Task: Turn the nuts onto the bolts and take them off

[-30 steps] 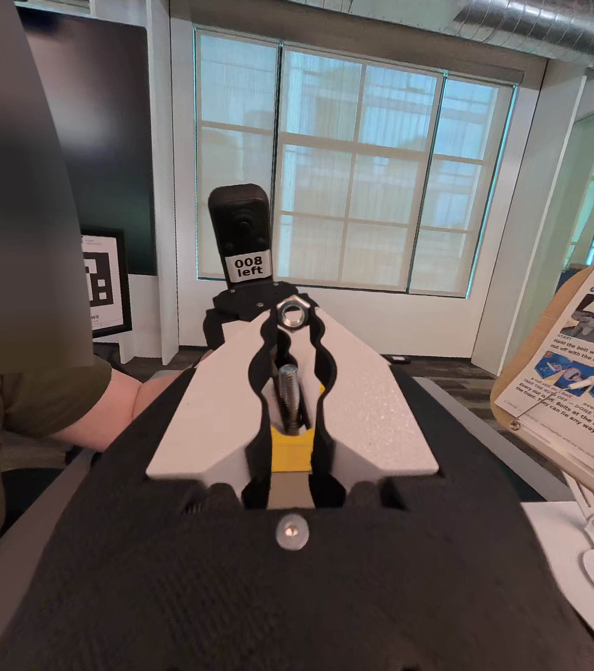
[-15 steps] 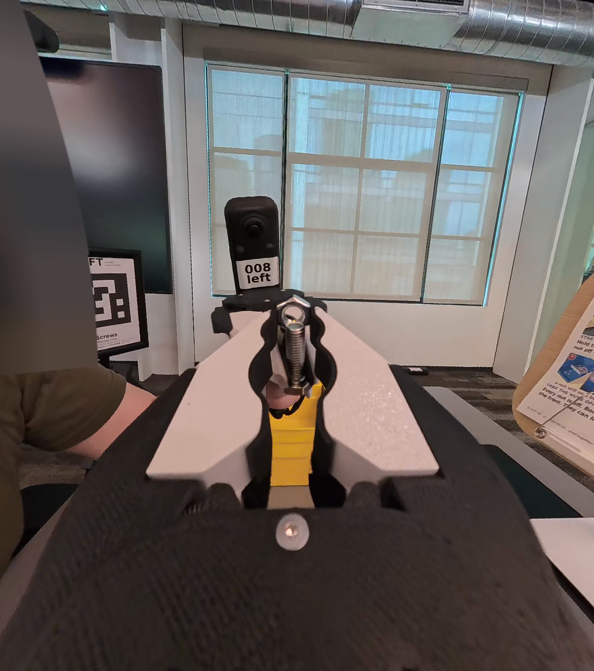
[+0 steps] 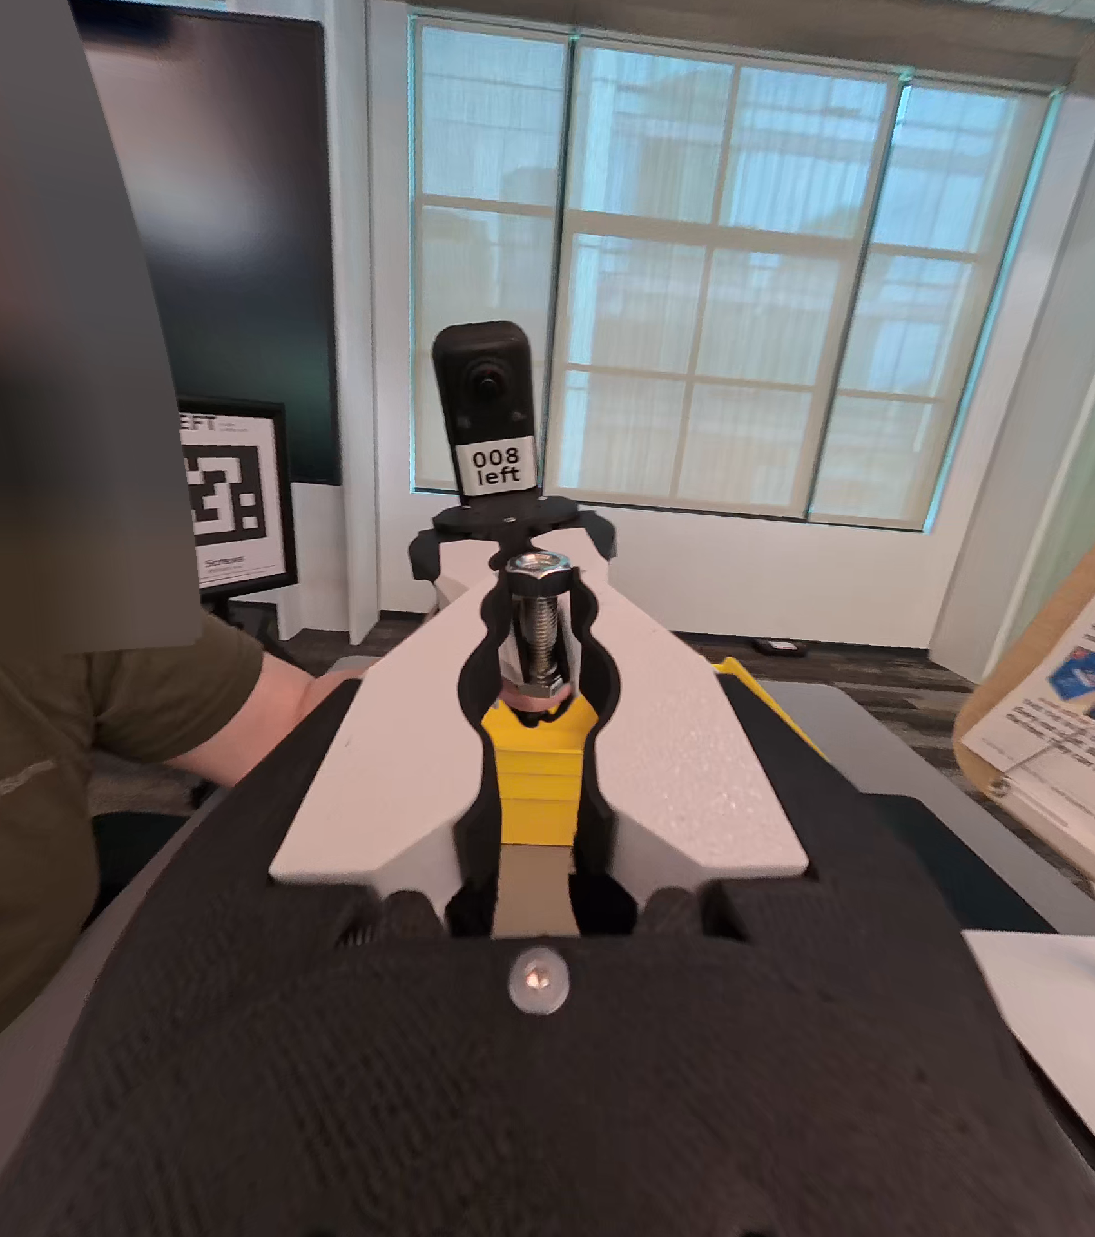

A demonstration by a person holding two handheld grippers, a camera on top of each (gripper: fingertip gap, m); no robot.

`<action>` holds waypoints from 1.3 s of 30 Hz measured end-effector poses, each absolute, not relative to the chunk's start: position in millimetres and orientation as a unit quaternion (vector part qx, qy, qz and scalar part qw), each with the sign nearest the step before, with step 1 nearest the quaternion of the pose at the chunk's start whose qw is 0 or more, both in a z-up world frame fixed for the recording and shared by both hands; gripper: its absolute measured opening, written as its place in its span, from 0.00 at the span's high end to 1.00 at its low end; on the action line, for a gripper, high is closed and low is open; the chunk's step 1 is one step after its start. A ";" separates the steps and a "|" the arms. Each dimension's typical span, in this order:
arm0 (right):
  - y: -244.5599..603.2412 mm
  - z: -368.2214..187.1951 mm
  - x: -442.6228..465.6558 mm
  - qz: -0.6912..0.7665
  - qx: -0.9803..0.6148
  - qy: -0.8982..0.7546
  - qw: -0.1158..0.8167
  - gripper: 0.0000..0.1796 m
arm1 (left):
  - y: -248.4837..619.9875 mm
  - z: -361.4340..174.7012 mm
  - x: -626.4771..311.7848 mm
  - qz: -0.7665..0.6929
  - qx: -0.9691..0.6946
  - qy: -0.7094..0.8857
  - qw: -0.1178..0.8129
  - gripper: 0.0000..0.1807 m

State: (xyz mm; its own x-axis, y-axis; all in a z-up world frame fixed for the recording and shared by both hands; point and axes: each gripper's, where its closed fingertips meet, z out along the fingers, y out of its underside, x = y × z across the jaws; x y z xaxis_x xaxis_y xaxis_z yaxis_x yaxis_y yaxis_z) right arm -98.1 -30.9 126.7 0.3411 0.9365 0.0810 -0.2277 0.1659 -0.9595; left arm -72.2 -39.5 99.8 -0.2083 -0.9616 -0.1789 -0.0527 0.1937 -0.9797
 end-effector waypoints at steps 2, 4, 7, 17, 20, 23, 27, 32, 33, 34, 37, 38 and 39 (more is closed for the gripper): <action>-35.6 126.9 -100.7 0.448 -0.471 -0.381 0.658 0.91 | -43.6 100.5 -73.5 -0.483 -0.404 0.617 0.471 0.96; -42.3 127.2 -102.7 0.466 -0.463 -0.392 0.644 0.91 | -49.7 101.7 -75.1 -0.494 -0.390 0.623 0.464 0.96; -51.2 124.6 -105.4 0.494 -0.463 -0.409 0.612 0.91 | -58.8 101.0 -78.0 -0.511 -0.372 0.636 0.443 0.96; -51.1 103.7 -105.1 0.454 -0.521 -0.450 0.566 0.91 | -55.6 78.2 -79.0 -0.423 -0.389 0.692 0.436 0.96; -53.8 95.1 -105.9 0.429 -0.539 -0.472 0.551 0.91 | -56.5 71.1 -78.0 -0.402 -0.386 0.707 0.435 0.96; -60.9 95.7 -106.0 0.422 -0.530 -0.489 0.549 0.91 | -63.9 70.6 -77.6 -0.408 -0.367 0.714 0.434 0.96; -65.7 97.1 -104.3 0.416 -0.522 -0.500 0.552 0.91 | -70.8 75.4 -78.7 -0.438 -0.357 0.708 0.423 0.96; -65.4 100.7 -104.5 0.410 -0.519 -0.498 0.562 0.91 | -73.6 80.6 -78.9 -0.479 -0.362 0.691 0.401 0.96; -63.9 100.2 -104.2 0.406 -0.523 -0.495 0.562 0.91 | -72.7 80.5 -78.8 -0.485 -0.367 0.688 0.396 0.96; -61.1 100.2 -103.5 0.405 -0.530 -0.489 0.562 0.91 | -71.1 80.4 -78.5 -0.488 -0.373 0.685 0.392 0.96; -51.4 99.3 -101.2 0.396 -0.548 -0.470 0.568 0.91 | -62.7 80.0 -75.7 -0.487 -0.394 0.672 0.396 0.96; -51.4 99.5 -101.4 0.399 -0.548 -0.468 0.567 0.91 | -62.7 80.0 -76.0 -0.492 -0.394 0.670 0.392 0.96; -50.2 100.0 -101.2 0.401 -0.551 -0.463 0.567 0.91 | -62.3 80.4 -75.9 -0.495 -0.394 0.668 0.391 0.96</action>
State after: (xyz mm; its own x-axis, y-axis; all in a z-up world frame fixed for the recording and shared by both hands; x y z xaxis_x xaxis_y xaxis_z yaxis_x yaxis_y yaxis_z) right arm -101.2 -50.2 100.0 0.2492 0.9648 0.0840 0.0561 0.0722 -0.9958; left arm -75.9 -62.3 80.4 -0.3828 -0.9142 -0.1333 -0.1398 0.1999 -0.9698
